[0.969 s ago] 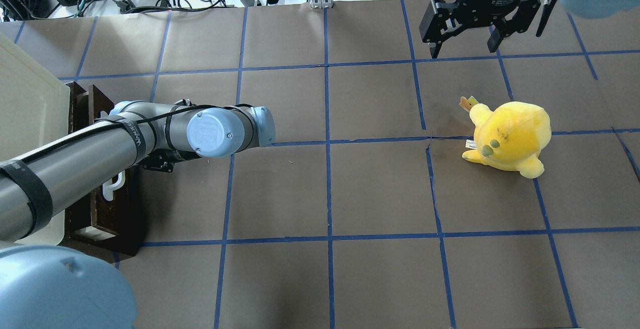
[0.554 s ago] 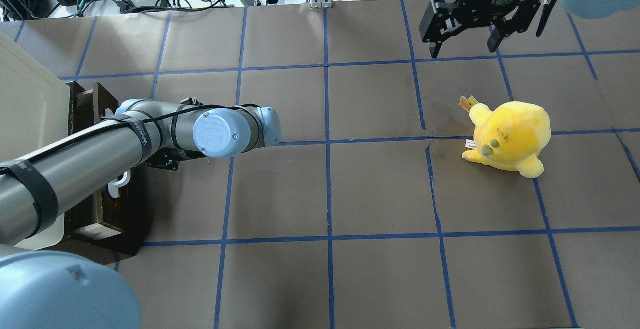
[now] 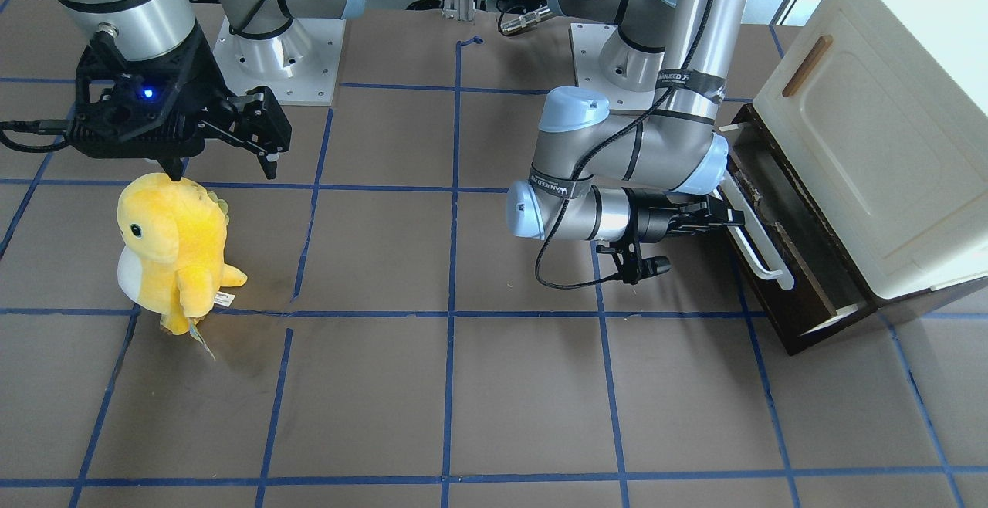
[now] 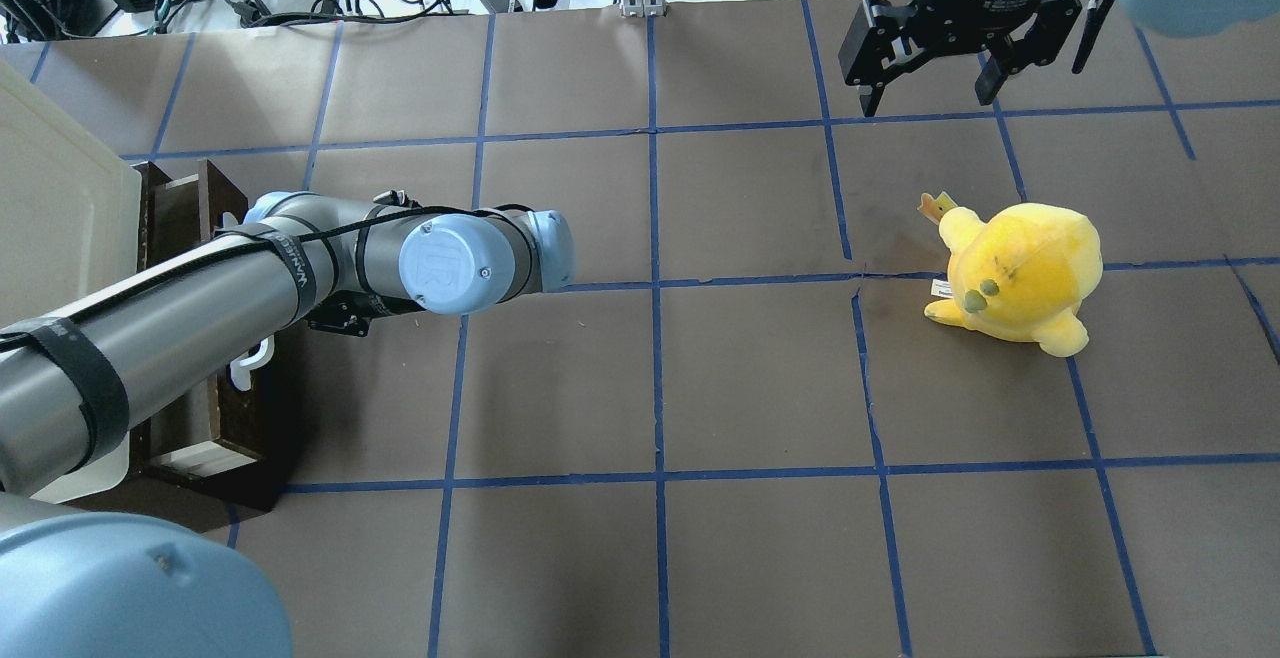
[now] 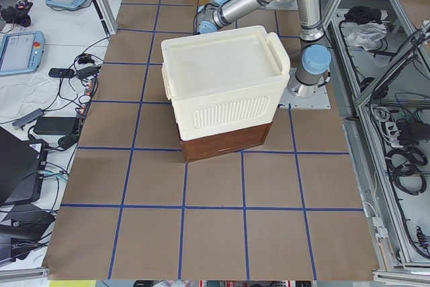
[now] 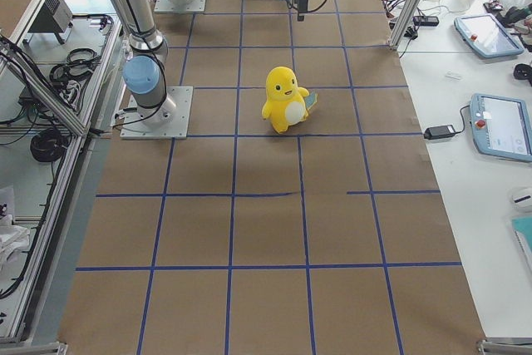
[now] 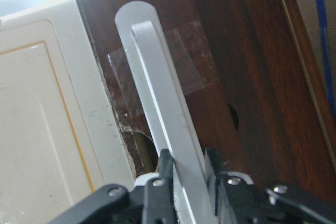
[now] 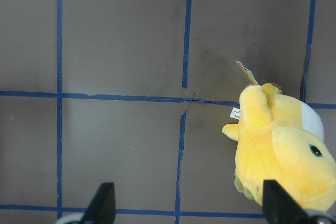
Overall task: Pull drawer sideways
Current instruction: 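Pull the handle with the left gripper, sliding the drawer out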
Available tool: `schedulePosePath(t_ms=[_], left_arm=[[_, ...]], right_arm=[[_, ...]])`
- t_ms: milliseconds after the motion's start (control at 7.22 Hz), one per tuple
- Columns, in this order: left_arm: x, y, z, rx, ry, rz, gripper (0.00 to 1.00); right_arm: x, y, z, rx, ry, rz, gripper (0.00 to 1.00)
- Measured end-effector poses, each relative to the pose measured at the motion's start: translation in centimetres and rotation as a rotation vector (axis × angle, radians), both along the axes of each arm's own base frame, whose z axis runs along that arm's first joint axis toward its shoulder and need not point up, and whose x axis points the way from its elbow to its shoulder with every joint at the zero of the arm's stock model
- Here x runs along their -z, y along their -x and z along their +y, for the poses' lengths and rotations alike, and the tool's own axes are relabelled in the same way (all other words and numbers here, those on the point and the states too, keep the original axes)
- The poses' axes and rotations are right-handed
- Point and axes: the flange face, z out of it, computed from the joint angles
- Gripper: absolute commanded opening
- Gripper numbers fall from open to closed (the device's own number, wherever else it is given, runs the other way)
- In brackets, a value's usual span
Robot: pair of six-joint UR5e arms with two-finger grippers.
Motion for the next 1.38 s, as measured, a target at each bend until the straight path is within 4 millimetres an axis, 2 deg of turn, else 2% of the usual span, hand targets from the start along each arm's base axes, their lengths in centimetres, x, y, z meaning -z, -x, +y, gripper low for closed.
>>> schedulePosePath(t_ms=[969,1108,1246,1385], left_arm=[[-0.4,2.2,0.0,0.042,0.024,0.006,0.2],[-0.4,2.3,0.0,0.043,0.023,0.006,0.32],[-0.4,2.3,0.0,0.043,0.024,0.006,0.48],[-0.6,2.3,0.0,0.043,0.027,0.007,0.77]], right_arm=[[0.0,0.0,0.0,0.0,0.0,-0.001,1.0],[0.0,0.0,0.0,0.0,0.0,0.0,1.0],[0.0,0.0,0.0,0.0,0.0,-0.001,1.0],[0.0,0.0,0.0,0.0,0.0,0.0,1.0]])
